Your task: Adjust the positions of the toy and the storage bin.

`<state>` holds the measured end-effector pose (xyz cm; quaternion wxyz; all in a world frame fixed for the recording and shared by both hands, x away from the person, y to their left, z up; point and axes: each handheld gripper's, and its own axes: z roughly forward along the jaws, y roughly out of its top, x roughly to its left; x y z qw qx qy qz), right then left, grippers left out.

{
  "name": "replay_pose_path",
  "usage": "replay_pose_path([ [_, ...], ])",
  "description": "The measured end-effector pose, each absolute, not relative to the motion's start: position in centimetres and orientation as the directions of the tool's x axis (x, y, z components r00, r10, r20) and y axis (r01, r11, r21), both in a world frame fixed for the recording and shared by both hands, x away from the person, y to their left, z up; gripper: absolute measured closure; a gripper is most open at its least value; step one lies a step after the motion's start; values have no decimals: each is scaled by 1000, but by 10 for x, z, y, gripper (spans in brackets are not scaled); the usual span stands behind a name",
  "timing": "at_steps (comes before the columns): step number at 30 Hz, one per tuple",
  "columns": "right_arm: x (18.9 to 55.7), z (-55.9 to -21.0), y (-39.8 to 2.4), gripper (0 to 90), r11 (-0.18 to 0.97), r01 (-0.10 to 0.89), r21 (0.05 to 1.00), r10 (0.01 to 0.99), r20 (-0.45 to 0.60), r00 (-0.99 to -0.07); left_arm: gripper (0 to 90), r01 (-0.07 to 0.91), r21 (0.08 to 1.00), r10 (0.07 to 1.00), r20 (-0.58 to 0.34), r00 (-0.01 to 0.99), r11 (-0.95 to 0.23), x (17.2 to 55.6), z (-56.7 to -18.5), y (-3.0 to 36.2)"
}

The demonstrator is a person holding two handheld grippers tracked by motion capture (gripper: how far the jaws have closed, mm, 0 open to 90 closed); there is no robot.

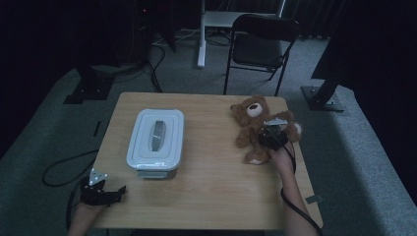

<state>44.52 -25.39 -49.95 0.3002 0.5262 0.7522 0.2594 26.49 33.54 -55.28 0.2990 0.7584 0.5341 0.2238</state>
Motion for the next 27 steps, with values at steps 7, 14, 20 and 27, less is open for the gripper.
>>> replay_pose_path([
  [7,453,-481,-271,708,110,609,785,986,-8,-168,14,676,693,944,20,331,-252,265,-553,335],
  [14,456,-473,-273,744,-71,550,832,992,118,-51,14,675,693,943,20,331,-252,265,-553,336],
  [20,455,-470,-260,723,-159,531,832,986,159,46,14,675,693,943,20,332,-252,265,-553,336],
  [27,456,-485,-245,452,-119,562,819,993,106,56,14,676,695,944,14,329,-246,265,-553,336],
])
